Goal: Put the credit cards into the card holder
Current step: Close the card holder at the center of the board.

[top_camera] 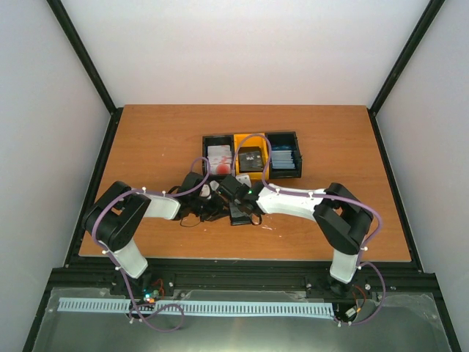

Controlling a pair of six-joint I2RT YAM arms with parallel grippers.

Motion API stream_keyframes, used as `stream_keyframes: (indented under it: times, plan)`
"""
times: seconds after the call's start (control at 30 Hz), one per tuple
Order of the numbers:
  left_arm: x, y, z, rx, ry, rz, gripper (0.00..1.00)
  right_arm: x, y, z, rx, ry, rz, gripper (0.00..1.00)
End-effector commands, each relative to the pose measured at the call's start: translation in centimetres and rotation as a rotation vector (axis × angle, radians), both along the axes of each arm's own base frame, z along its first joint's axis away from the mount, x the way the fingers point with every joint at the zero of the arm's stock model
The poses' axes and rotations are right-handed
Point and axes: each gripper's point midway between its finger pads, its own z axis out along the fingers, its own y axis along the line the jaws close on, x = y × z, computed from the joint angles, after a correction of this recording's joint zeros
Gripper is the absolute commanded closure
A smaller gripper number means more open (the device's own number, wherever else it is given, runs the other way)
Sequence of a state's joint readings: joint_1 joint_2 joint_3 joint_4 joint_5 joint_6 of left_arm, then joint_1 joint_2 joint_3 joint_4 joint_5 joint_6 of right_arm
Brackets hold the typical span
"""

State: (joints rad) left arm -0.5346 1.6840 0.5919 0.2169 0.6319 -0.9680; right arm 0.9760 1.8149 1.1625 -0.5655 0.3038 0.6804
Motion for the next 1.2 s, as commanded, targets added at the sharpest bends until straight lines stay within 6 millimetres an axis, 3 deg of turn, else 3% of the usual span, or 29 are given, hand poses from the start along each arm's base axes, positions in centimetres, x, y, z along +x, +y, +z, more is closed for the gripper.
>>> stream_keyframes:
  times: [0.0,0.23,0.8,1.17]
  plan:
    - [-1.4,1.7,-2.6,0.088,0.090,0.029,0.74,-0.1,-0.8,0.4,-0.014,-0.014,-0.026,0.97]
    - [-1.3,1.6,-2.5,0.086,0.088,0.030,0.74,-0.6,0.2,-0.9,0.003,0.031,0.017,0.97]
    - [-1.2,1.5,-2.4,0.086,0.085,0.026,0.74,-0.9,1.1,-1.4,0.036,0.056,0.036,0.97]
    - [-1.3,1.6,-2.5,0.089,0.087,0.023,0.74,-1.1,0.3,-2.3,0.012,0.058,0.014,0.97]
